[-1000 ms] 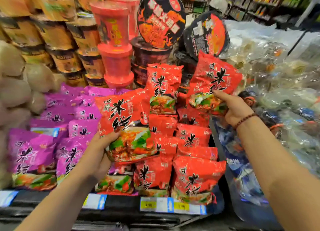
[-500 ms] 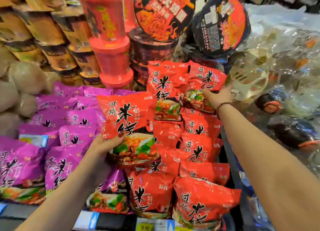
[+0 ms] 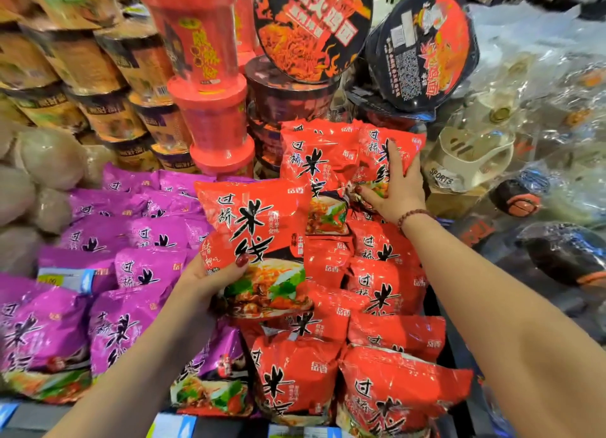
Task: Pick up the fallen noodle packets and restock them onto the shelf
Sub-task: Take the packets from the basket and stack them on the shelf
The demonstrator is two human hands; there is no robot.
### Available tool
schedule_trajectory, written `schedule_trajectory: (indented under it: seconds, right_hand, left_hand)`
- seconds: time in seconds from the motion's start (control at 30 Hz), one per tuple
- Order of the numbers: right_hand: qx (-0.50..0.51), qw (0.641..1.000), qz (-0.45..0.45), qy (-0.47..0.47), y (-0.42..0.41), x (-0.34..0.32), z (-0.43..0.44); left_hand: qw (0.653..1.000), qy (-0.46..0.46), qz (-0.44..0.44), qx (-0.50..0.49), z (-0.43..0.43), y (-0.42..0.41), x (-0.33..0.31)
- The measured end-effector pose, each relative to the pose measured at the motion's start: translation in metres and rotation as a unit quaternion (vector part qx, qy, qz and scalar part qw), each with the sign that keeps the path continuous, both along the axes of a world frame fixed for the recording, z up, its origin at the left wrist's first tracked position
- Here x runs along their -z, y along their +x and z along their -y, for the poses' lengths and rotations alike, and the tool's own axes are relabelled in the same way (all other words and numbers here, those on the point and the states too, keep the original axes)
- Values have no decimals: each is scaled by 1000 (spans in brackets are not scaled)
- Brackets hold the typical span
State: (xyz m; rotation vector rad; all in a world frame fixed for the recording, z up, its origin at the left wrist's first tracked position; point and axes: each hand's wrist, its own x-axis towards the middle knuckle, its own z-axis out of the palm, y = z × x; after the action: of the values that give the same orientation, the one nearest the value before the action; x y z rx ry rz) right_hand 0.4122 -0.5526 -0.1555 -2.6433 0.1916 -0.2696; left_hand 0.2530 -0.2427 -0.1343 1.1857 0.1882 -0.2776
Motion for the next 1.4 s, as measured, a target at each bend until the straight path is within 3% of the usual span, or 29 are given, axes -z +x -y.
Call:
schedule_trajectory:
  seconds: [0.1,0.23,0.33,0.4,0.5,0.63,0.7,0.8,0.83,1.0,1.17,1.27,1.4]
  right_hand:
    - [44,998,18,-31,-12,-18,2]
    - [21,985,105,136,-45,-58,-3]
    - [-120,935,-71,326,-84,-92,-16]
    - [-183,898,-157,367,-103,-94,-23]
    - [-147,886,-121,423,-110,-79,-25]
    - [-72,860,-38,504,-106,-62,-8]
    - [-45,871,7,489,-99,-58,2]
    - [3,883,45,468,-81,-46,16]
    - [16,887,45,460,-75,-41,20]
    - [50,928,64,363,-55,-14,23]
    - [60,972,51,222,-49,-9,19]
    - [84,983,31,163,-51,-19,25]
    - [102,989,80,71,-70,-43,26]
  left_hand:
    - [1000,11,9,7,4,3,-4]
    - [1000,-11,8,6,25,17,-7]
    - [999,-36,23,22,55,28,-14]
    - [997,-51,43,24,74,35,-15]
    - [994,-34,83,57,100,43,-18]
    - [983,94,151,43,123,57,-17]
    - [952,211,220,-18,125,64,-12]
    - [811,446,365,-98,111,73,1]
    - [777,487,387,-93,105,76,6]
    - [673,625,395,4,85,94,28]
    - [650,649,395,37,80,98,29]
    - [654,646,389,63,77,97,26]
    - [667,627,397,68,63,90,10]
